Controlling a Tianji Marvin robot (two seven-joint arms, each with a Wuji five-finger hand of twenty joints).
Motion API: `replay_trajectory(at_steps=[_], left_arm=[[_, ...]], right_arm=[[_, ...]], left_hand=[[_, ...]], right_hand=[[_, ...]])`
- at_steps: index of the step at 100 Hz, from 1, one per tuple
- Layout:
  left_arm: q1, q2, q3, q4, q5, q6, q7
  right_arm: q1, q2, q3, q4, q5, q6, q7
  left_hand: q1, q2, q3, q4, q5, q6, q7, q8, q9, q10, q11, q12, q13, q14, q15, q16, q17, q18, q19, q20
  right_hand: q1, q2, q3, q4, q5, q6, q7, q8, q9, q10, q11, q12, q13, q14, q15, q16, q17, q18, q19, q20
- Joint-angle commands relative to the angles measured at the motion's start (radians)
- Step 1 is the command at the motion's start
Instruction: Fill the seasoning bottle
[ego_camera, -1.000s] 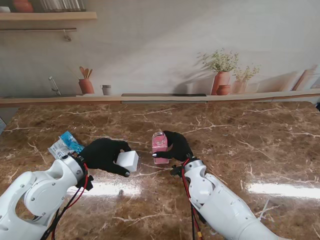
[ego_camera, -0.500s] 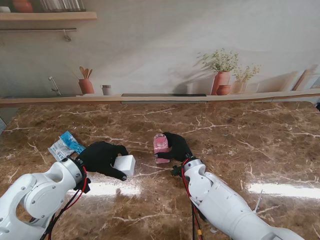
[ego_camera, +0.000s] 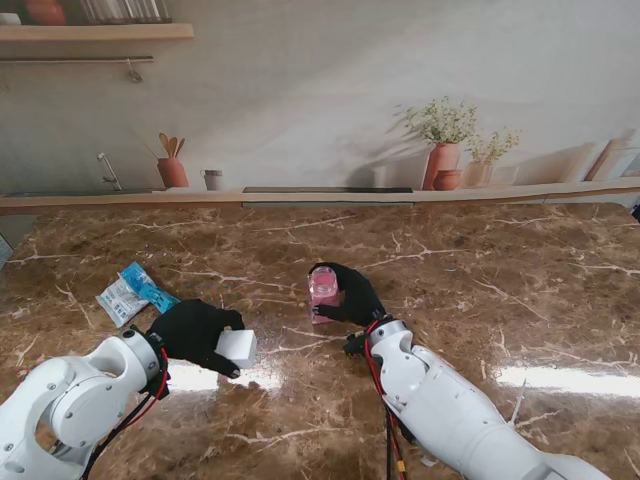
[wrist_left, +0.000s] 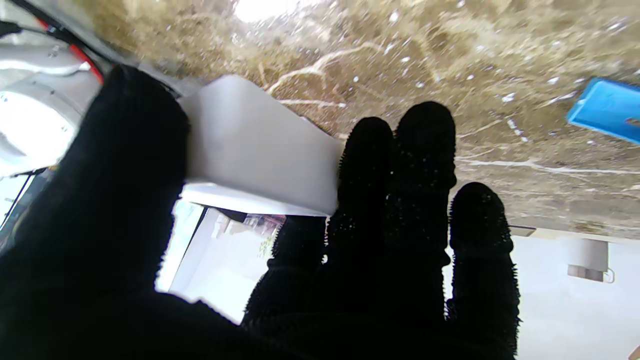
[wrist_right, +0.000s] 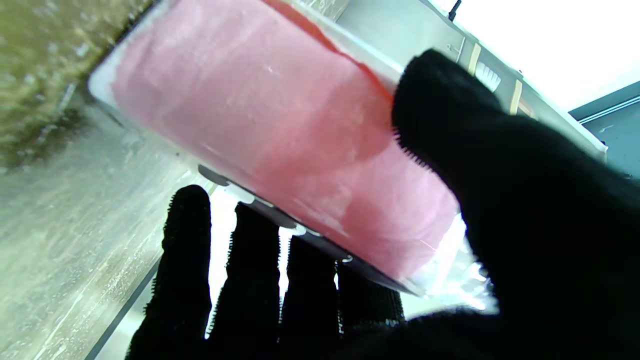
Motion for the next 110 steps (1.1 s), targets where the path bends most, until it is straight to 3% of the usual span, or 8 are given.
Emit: replay_trajectory(at_steps=[1, 13, 16, 22, 49, 82, 98, 110], left_arm=[[0.015, 0.005, 0.002, 0.033, 0.007, -0.002, 0.004], [0.025, 0.009, 0.001, 0.064, 0.092, -0.03, 0.031], [0.028, 0.009, 0.001, 0.072, 0.113, -0.037, 0.043], [0.035, 0.009, 0.002, 0.091, 0.148, -0.049, 0.077], [0.071, 0.008, -0.003, 0.151, 0.233, -0.065, 0.177], [0.095, 0.008, -0.004, 0.209, 0.317, -0.015, 0.289], [0.101, 0.01, -0.004, 0.212, 0.343, 0.0, 0.292], [0.107, 0.011, -0.008, 0.211, 0.353, 0.006, 0.29]], right_arm=[[-0.012, 0.01, 0.0, -0.009, -0.006, 0.006, 0.021], [-0.018, 0.019, 0.002, -0.021, -0.015, 0.011, 0.029], [-0.019, 0.021, 0.002, -0.023, -0.019, 0.012, 0.029], [-0.023, 0.024, 0.005, -0.031, -0.021, 0.014, 0.032], [-0.044, 0.047, 0.016, -0.082, -0.058, 0.031, 0.029], [-0.074, 0.07, 0.046, -0.15, -0.092, 0.056, 0.023], [-0.084, 0.078, 0.057, -0.173, -0.107, 0.062, 0.019], [-0.091, 0.082, 0.067, -0.185, -0.115, 0.064, 0.016]], left_hand=[[0.116, 0.175, 0.124, 0.034, 0.179, -0.138, 0.304, 0.049, 0.042, -0.102, 0.022, -0.004, 0.024, -0.003, 0.04, -0.003, -0.012, 0.027, 0.035, 0.011], [0.11, 0.173, 0.126, 0.033, 0.177, -0.154, 0.304, 0.045, 0.041, -0.112, 0.022, -0.004, 0.023, -0.004, 0.04, -0.003, -0.011, 0.025, 0.037, 0.012], [0.108, 0.17, 0.126, 0.032, 0.178, -0.16, 0.306, 0.044, 0.041, -0.113, 0.022, -0.004, 0.029, -0.033, 0.042, -0.004, -0.011, 0.024, 0.037, 0.012], [0.105, 0.166, 0.128, 0.032, 0.181, -0.169, 0.308, 0.04, 0.043, -0.117, 0.024, -0.003, 0.035, -0.036, 0.044, -0.004, -0.006, 0.021, 0.039, 0.013], [0.1, 0.148, 0.137, 0.03, 0.184, -0.2, 0.314, 0.019, 0.036, -0.124, 0.025, -0.004, 0.032, -0.037, 0.044, -0.004, -0.012, 0.02, 0.041, 0.014], [0.092, 0.1, 0.159, 0.02, 0.166, -0.225, 0.333, -0.014, 0.017, -0.134, 0.023, -0.007, 0.011, -0.039, 0.033, -0.001, -0.028, 0.017, 0.031, 0.015], [0.061, 0.074, 0.14, 0.011, 0.112, -0.209, 0.318, -0.01, -0.037, -0.142, 0.003, -0.015, -0.037, -0.043, 0.005, -0.005, -0.059, 0.011, 0.008, 0.01], [-0.048, 0.07, 0.208, 0.025, 0.087, -0.155, 0.228, 0.054, -0.093, -0.14, -0.01, -0.03, -0.082, -0.041, -0.033, 0.005, -0.089, 0.009, -0.027, 0.016]], right_hand=[[-0.029, 0.045, 0.092, 0.083, -0.035, -0.036, -0.048, -0.033, -0.043, -0.042, -0.025, -0.024, -0.039, -0.053, -0.011, -0.018, -0.022, -0.025, -0.042, 0.011], [-0.055, 0.04, 0.072, 0.079, -0.068, -0.003, -0.109, -0.071, -0.072, -0.034, -0.05, -0.047, -0.064, -0.049, -0.035, -0.032, -0.036, -0.026, -0.073, 0.019], [-0.062, 0.037, 0.069, 0.078, -0.072, 0.004, -0.126, -0.082, -0.081, -0.031, -0.058, -0.055, -0.072, -0.047, -0.044, -0.038, -0.04, -0.025, -0.086, 0.021], [-0.078, 0.033, 0.057, 0.074, -0.093, 0.016, -0.156, -0.101, -0.104, -0.027, -0.076, -0.069, -0.091, -0.045, -0.059, -0.046, -0.051, -0.027, -0.107, 0.023], [-0.142, 0.04, 0.016, 0.061, -0.17, 0.055, -0.238, -0.151, -0.198, -0.008, -0.125, -0.116, -0.185, -0.034, -0.142, -0.1, -0.11, -0.043, -0.2, 0.025], [-0.164, 0.059, -0.003, 0.058, -0.2, 0.068, -0.256, -0.16, -0.246, 0.002, -0.138, -0.13, -0.242, -0.03, -0.171, -0.12, -0.152, -0.059, -0.245, 0.027], [-0.167, 0.065, -0.006, 0.059, -0.203, 0.07, -0.258, -0.162, -0.251, 0.003, -0.138, -0.133, -0.244, -0.031, -0.17, -0.123, -0.15, -0.058, -0.25, 0.033], [-0.167, 0.068, -0.009, 0.06, -0.203, 0.069, -0.258, -0.162, -0.252, 0.004, -0.137, -0.134, -0.244, -0.031, -0.168, -0.124, -0.148, -0.058, -0.253, 0.038]])
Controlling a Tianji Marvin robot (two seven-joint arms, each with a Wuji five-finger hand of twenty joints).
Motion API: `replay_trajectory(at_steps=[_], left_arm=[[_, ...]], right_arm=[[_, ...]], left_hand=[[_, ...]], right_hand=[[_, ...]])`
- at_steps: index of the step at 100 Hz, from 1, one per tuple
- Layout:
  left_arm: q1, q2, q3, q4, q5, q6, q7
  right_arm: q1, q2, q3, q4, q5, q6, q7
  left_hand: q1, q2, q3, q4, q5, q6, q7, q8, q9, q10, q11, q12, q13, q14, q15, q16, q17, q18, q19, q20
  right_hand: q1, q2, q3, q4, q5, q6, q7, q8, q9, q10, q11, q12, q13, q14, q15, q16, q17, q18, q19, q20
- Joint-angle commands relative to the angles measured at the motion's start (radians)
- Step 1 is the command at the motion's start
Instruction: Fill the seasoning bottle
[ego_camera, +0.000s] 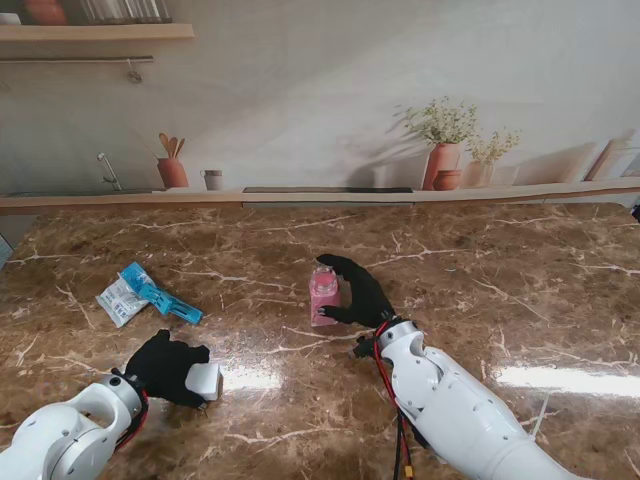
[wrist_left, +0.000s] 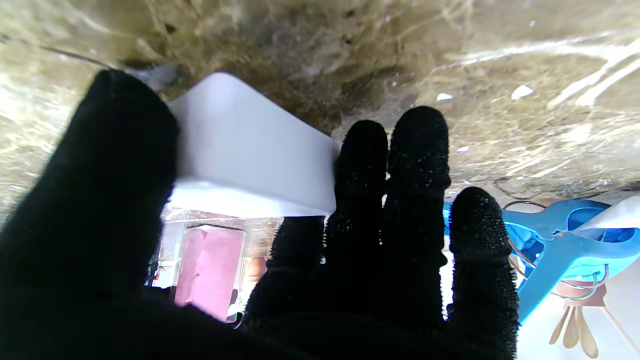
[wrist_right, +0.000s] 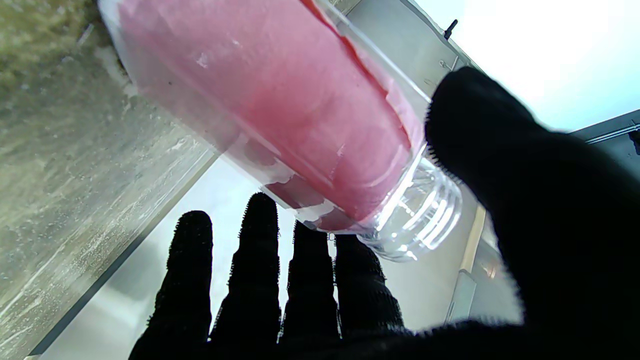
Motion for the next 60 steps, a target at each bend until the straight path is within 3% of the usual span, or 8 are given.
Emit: replay_trajectory(at_steps=[1, 12, 24, 26, 35, 41, 60], left_arm=[[0.02, 0.005, 0.0, 0.01, 0.014, 0.009, -0.011], [0.032, 0.006, -0.007, -0.003, 0.036, 0.026, -0.014], [0.043, 0.003, -0.016, -0.015, 0.023, 0.044, -0.036], [0.044, 0.003, -0.017, -0.015, 0.019, 0.047, -0.037], [0.049, 0.002, -0.025, -0.019, 0.015, 0.048, -0.042], [0.053, 0.001, -0.031, -0.023, 0.013, 0.049, -0.042], [0.071, -0.002, -0.054, -0.044, -0.001, 0.05, -0.054]], right_arm=[[-0.011, 0.004, 0.005, -0.006, -0.001, 0.007, 0.007], [-0.018, 0.008, 0.013, -0.018, -0.005, 0.009, 0.006], [-0.023, 0.012, 0.019, -0.028, -0.013, 0.011, 0.005], [-0.024, 0.012, 0.02, -0.03, -0.014, 0.011, 0.005], [-0.03, 0.016, 0.027, -0.044, -0.021, 0.014, 0.005], [-0.035, 0.019, 0.033, -0.054, -0.022, 0.017, 0.007], [-0.05, 0.029, 0.052, -0.081, -0.032, 0.025, 0.014]], left_hand=[[0.01, 0.081, 0.163, 0.027, 0.086, -0.143, 0.171, 0.067, -0.048, -0.113, -0.02, -0.015, -0.031, -0.025, -0.018, 0.004, -0.035, 0.009, -0.017, 0.016], [-0.074, 0.086, 0.212, 0.086, 0.056, -0.111, 0.111, 0.131, -0.095, -0.117, -0.036, -0.021, -0.078, -0.029, -0.05, 0.004, -0.063, 0.008, -0.049, 0.017], [-0.088, 0.077, 0.16, 0.086, -0.001, -0.095, 0.042, 0.142, -0.17, -0.115, -0.074, -0.037, -0.16, -0.026, -0.116, -0.011, -0.116, 0.005, -0.109, 0.008], [-0.091, 0.075, 0.154, 0.086, -0.009, -0.092, 0.034, 0.142, -0.182, -0.115, -0.079, -0.04, -0.181, -0.003, -0.127, -0.013, -0.125, 0.004, -0.116, 0.006], [-0.109, 0.066, 0.101, 0.084, -0.043, -0.079, -0.012, 0.135, -0.229, -0.116, -0.105, -0.056, -0.22, -0.029, -0.165, -0.026, -0.146, -0.002, -0.15, 0.004], [-0.115, 0.059, 0.069, 0.084, -0.053, -0.072, -0.032, 0.132, -0.246, -0.114, -0.115, -0.063, -0.248, -0.001, -0.179, -0.027, -0.16, -0.006, -0.169, 0.006], [-0.134, 0.064, 0.006, 0.083, -0.089, -0.061, -0.073, 0.121, -0.298, -0.113, -0.141, -0.078, -0.303, -0.007, -0.213, -0.038, -0.19, -0.011, -0.203, 0.009]], right_hand=[[-0.043, 0.001, -0.005, 0.012, -0.03, 0.007, -0.021, -0.012, -0.025, -0.009, -0.014, -0.02, -0.025, -0.02, -0.004, -0.015, -0.009, -0.033, -0.021, 0.028], [-0.045, 0.005, -0.006, 0.013, -0.03, 0.006, -0.021, -0.012, -0.025, -0.009, -0.013, -0.021, -0.025, -0.02, -0.004, -0.016, -0.009, -0.032, -0.023, 0.031], [-0.045, 0.008, -0.008, 0.013, -0.03, 0.007, -0.021, -0.012, -0.027, -0.008, -0.014, -0.023, -0.025, -0.02, -0.004, -0.017, -0.009, -0.032, -0.025, 0.034], [-0.045, 0.008, -0.008, 0.014, -0.03, 0.007, -0.021, -0.012, -0.026, -0.008, -0.013, -0.023, -0.026, -0.02, -0.004, -0.017, -0.009, -0.032, -0.026, 0.035], [-0.047, 0.01, -0.01, 0.014, -0.03, 0.007, -0.022, -0.012, -0.026, -0.008, -0.013, -0.024, -0.026, -0.019, -0.004, -0.017, -0.009, -0.032, -0.028, 0.037], [-0.047, 0.009, -0.01, 0.014, -0.03, 0.008, -0.022, -0.012, -0.027, -0.007, -0.014, -0.024, -0.025, -0.018, -0.004, -0.018, -0.009, -0.033, -0.029, 0.037], [-0.05, 0.014, -0.012, 0.015, -0.025, 0.004, -0.02, -0.012, -0.023, -0.008, -0.014, -0.025, -0.022, -0.018, -0.004, -0.019, -0.007, -0.031, -0.031, 0.041]])
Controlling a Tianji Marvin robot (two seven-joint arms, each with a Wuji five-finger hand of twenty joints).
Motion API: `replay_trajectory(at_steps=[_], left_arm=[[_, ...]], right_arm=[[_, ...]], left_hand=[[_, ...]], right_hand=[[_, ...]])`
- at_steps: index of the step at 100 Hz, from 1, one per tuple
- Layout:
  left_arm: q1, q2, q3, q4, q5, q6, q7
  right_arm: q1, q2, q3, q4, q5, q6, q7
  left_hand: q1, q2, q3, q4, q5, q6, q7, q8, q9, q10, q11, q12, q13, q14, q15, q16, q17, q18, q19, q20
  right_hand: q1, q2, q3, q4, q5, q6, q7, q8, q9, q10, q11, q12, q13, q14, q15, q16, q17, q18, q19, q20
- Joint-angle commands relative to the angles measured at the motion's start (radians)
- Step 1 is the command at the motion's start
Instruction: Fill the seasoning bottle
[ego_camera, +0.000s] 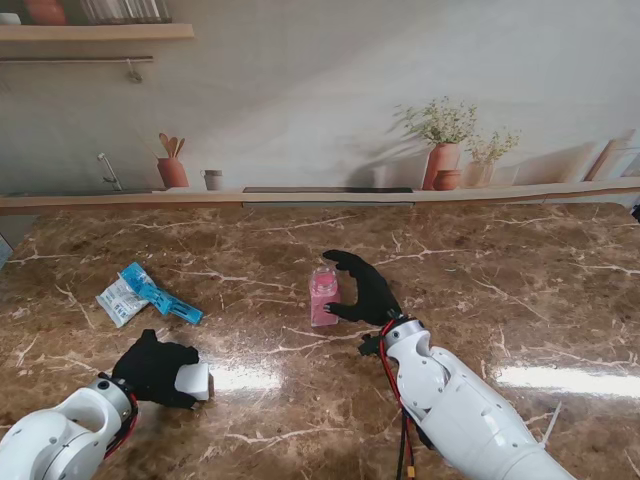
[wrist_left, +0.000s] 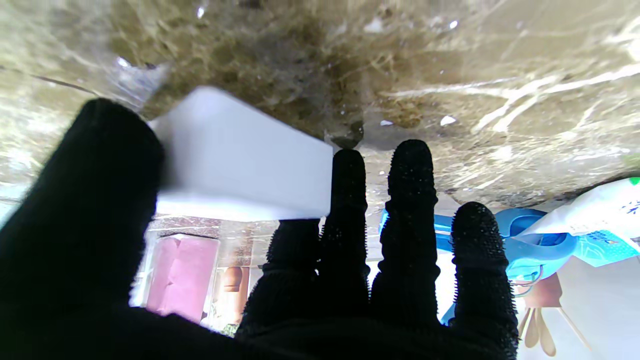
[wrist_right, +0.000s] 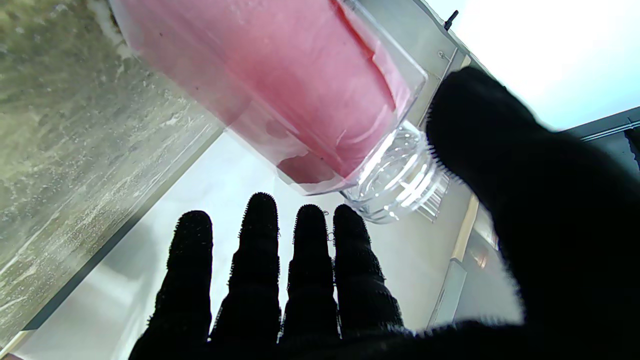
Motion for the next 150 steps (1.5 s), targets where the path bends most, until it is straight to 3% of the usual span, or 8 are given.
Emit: replay_trajectory(at_steps=[1, 29, 46, 76, 92, 111, 127, 150], left_arm=[[0.019, 0.0, -0.004, 0.001, -0.005, 0.001, -0.013], [0.038, -0.002, -0.018, -0.019, -0.001, 0.007, -0.016], [0.068, -0.015, -0.051, -0.052, -0.048, 0.02, 0.019], [0.088, -0.046, -0.104, -0.131, -0.204, 0.098, 0.056], [0.06, -0.056, -0.126, -0.13, -0.264, 0.155, 0.058], [0.025, -0.06, -0.159, -0.1, -0.29, 0.181, 0.058], [-0.002, -0.063, -0.18, -0.074, -0.324, 0.217, 0.053], [-0.069, -0.064, -0.189, -0.014, -0.387, 0.313, 0.017]], right_arm=[[-0.012, 0.006, 0.005, -0.007, 0.0, 0.007, 0.014], [-0.023, 0.013, 0.015, -0.022, -0.011, 0.012, 0.017], [-0.035, 0.02, 0.03, -0.042, -0.019, 0.02, 0.021], [-0.067, 0.035, 0.065, -0.089, -0.048, 0.032, 0.024], [-0.086, 0.046, 0.086, -0.112, -0.059, 0.035, 0.037], [-0.14, 0.068, 0.141, -0.188, -0.091, 0.058, 0.061], [-0.203, 0.09, 0.198, -0.279, -0.119, 0.084, 0.098], [-0.259, 0.106, 0.244, -0.34, -0.15, 0.072, 0.122]], left_hand=[[-0.028, 0.008, -0.03, 0.044, -0.024, -0.021, -0.008, 0.006, -0.031, -0.015, -0.089, -0.048, -0.023, 0.004, -0.026, -0.014, -0.022, -0.008, -0.022, 0.009], [-0.028, 0.043, -0.113, 0.053, -0.066, -0.011, -0.055, -0.004, -0.086, -0.015, -0.114, -0.061, -0.061, -0.002, -0.048, -0.019, -0.04, -0.013, -0.054, 0.023], [0.05, 0.141, -0.374, 0.095, -0.091, -0.008, -0.105, -0.026, -0.129, -0.015, -0.134, -0.072, -0.096, -0.001, -0.074, -0.017, -0.052, -0.02, -0.087, 0.035], [0.147, 0.24, -0.587, 0.137, -0.118, -0.008, -0.207, -0.091, -0.182, -0.012, -0.19, -0.109, -0.148, 0.0, -0.124, -0.047, -0.053, -0.006, -0.124, 0.017], [0.153, 0.261, -0.587, 0.148, -0.122, 0.003, -0.298, -0.176, -0.249, 0.004, -0.259, -0.206, -0.208, -0.023, -0.244, -0.184, 0.021, -0.069, -0.203, -0.172], [0.147, 0.28, -0.585, 0.154, -0.138, 0.023, -0.382, -0.253, -0.345, 0.012, -0.301, -0.283, -0.352, -0.047, -0.338, -0.321, -0.088, -0.207, -0.318, -0.419], [0.144, 0.294, -0.583, 0.16, -0.142, 0.042, -0.469, -0.307, -0.418, 0.018, -0.335, -0.35, -0.445, -0.074, -0.377, -0.386, -0.158, -0.284, -0.367, -0.481], [0.146, 0.312, -0.58, 0.165, -0.193, 0.088, -0.58, -0.367, -0.52, 0.044, -0.354, -0.389, -0.531, -0.067, -0.388, -0.408, -0.158, -0.286, -0.468, -0.54]], right_hand=[[-0.05, 0.007, -0.002, 0.015, -0.024, -0.005, -0.02, -0.012, -0.019, -0.008, -0.014, -0.016, -0.022, -0.018, -0.004, -0.017, -0.007, -0.03, -0.03, 0.029], [-0.046, 0.017, -0.007, 0.018, -0.021, -0.007, -0.02, -0.013, -0.016, -0.008, -0.016, -0.017, -0.018, -0.017, -0.004, -0.017, -0.004, -0.029, -0.032, 0.034], [-0.047, 0.026, -0.011, 0.019, -0.023, -0.008, -0.021, -0.013, -0.017, -0.008, -0.017, -0.017, -0.018, -0.017, -0.005, -0.018, -0.006, -0.029, -0.034, 0.036], [-0.05, 0.046, -0.023, 0.021, -0.021, -0.009, -0.021, -0.014, -0.015, -0.007, -0.02, -0.017, -0.018, -0.016, -0.007, -0.018, -0.006, -0.028, -0.036, 0.039], [-0.055, 0.052, -0.028, 0.025, -0.011, -0.015, -0.021, -0.016, 0.016, -0.008, -0.073, -0.062, 0.02, -0.016, -0.093, -0.082, 0.018, -0.024, -0.067, 0.012], [-0.081, 0.08, -0.055, 0.027, -0.011, -0.02, -0.028, -0.022, 0.027, -0.008, -0.118, -0.096, 0.033, -0.008, -0.153, -0.117, 0.02, -0.021, -0.094, -0.019], [-0.102, 0.098, -0.073, 0.031, -0.019, -0.023, -0.043, -0.031, 0.037, -0.001, -0.167, -0.139, 0.04, -0.001, -0.206, -0.153, 0.017, -0.022, -0.119, -0.05], [-0.099, 0.107, -0.077, 0.035, -0.002, -0.045, -0.044, -0.032, 0.052, -0.003, -0.176, -0.146, 0.053, 0.001, -0.219, -0.16, 0.021, -0.017, -0.117, -0.055]])
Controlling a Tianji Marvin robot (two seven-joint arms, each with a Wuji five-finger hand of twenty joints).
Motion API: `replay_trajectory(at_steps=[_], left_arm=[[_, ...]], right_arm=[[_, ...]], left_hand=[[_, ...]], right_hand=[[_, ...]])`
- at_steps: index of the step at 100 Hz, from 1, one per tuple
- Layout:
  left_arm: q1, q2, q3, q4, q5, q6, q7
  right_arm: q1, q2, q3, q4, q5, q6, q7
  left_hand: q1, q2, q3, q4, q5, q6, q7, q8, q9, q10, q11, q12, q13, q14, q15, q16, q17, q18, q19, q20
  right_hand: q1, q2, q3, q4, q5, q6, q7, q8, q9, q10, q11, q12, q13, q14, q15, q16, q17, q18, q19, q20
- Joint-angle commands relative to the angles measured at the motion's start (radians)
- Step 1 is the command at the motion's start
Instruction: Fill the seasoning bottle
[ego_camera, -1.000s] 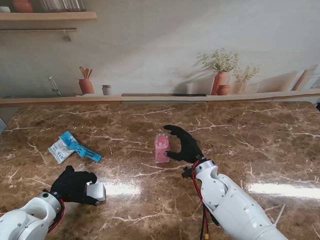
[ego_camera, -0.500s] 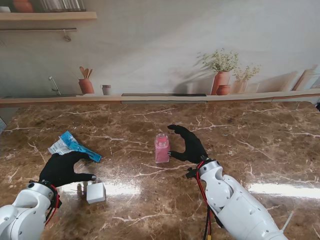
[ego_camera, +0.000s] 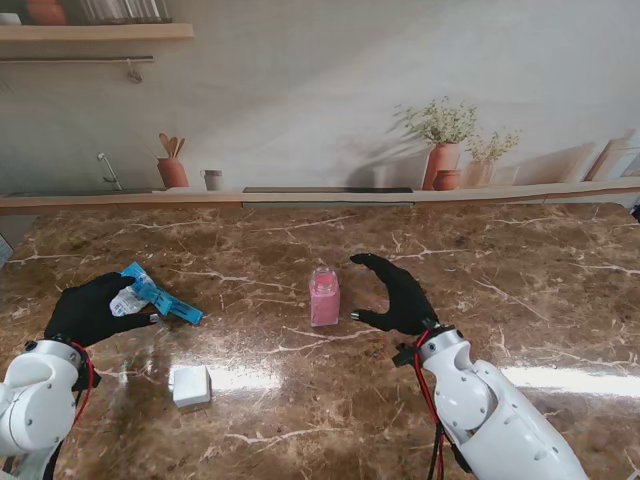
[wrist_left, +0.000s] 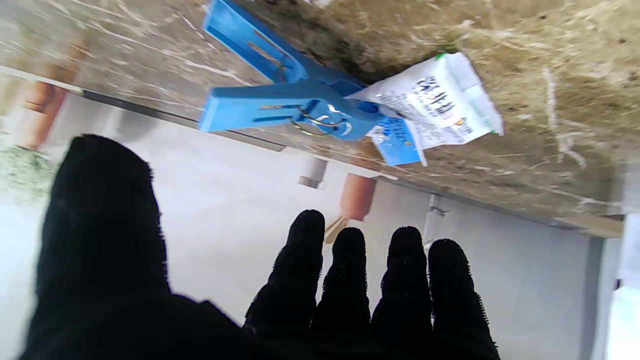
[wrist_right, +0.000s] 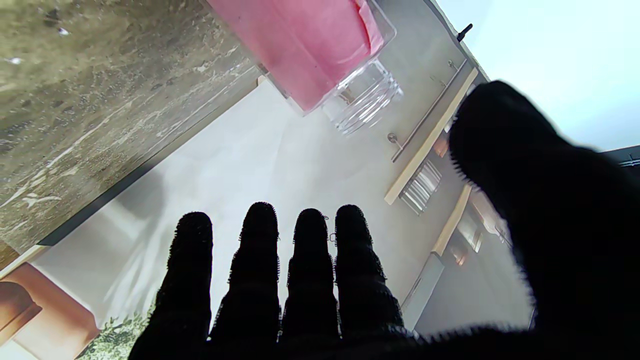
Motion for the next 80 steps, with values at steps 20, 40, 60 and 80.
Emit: replay_trajectory(at_steps=[20, 40, 60, 80], left_arm=[[-0.107, 0.007, 0.011, 0.096, -0.059, 0.096, -0.072], [-0.206, 0.016, 0.05, 0.181, -0.093, 0.172, -0.131], [-0.29, 0.022, 0.103, 0.274, -0.112, 0.208, -0.157], [-0.337, 0.025, 0.139, 0.319, -0.126, 0.252, -0.177]], right_arm=[[-0.025, 0.006, 0.006, -0.002, -0.003, -0.017, 0.012], [-0.02, 0.007, -0.001, 0.005, 0.003, -0.026, 0.02], [-0.015, 0.006, -0.009, 0.014, 0.007, -0.029, 0.02], [-0.005, 0.006, -0.02, 0.039, 0.01, -0.038, 0.025]], left_hand=[[0.001, 0.054, -0.028, 0.049, -0.079, 0.026, -0.057, -0.043, -0.112, 0.009, -0.023, -0.032, -0.096, -0.014, -0.03, -0.025, -0.013, -0.026, -0.085, -0.04], [0.007, 0.061, -0.029, 0.05, -0.104, 0.016, -0.062, -0.041, -0.126, 0.023, -0.049, -0.052, -0.096, 0.042, -0.016, -0.024, -0.016, 0.019, -0.066, -0.006], [0.027, 0.068, -0.026, 0.05, -0.102, 0.004, -0.055, -0.024, -0.125, 0.021, -0.06, -0.058, -0.097, 0.101, 0.005, -0.022, -0.029, 0.081, -0.029, 0.059], [0.024, 0.079, -0.029, 0.051, -0.13, -0.009, -0.07, -0.023, -0.134, 0.021, -0.08, -0.069, -0.104, 0.118, 0.01, -0.028, -0.029, 0.138, 0.07, 0.178]], right_hand=[[-0.029, 0.016, -0.012, 0.038, 0.008, -0.036, -0.019, -0.01, 0.028, -0.002, -0.019, -0.021, 0.041, 0.001, -0.014, -0.016, 0.005, -0.011, -0.008, -0.019], [-0.026, 0.019, -0.011, 0.039, 0.021, -0.047, -0.016, -0.011, 0.041, -0.002, -0.018, -0.018, 0.052, -0.001, -0.009, -0.011, 0.011, -0.007, 0.001, -0.018], [-0.021, 0.022, -0.011, 0.04, 0.043, -0.055, -0.008, -0.01, 0.069, -0.008, -0.012, -0.014, 0.075, -0.002, 0.0, -0.004, 0.022, 0.001, 0.009, -0.017], [-0.017, 0.018, -0.007, 0.041, 0.057, -0.068, -0.002, -0.012, 0.085, -0.008, -0.015, -0.012, 0.092, -0.004, 0.006, 0.002, 0.026, 0.008, 0.016, -0.017]])
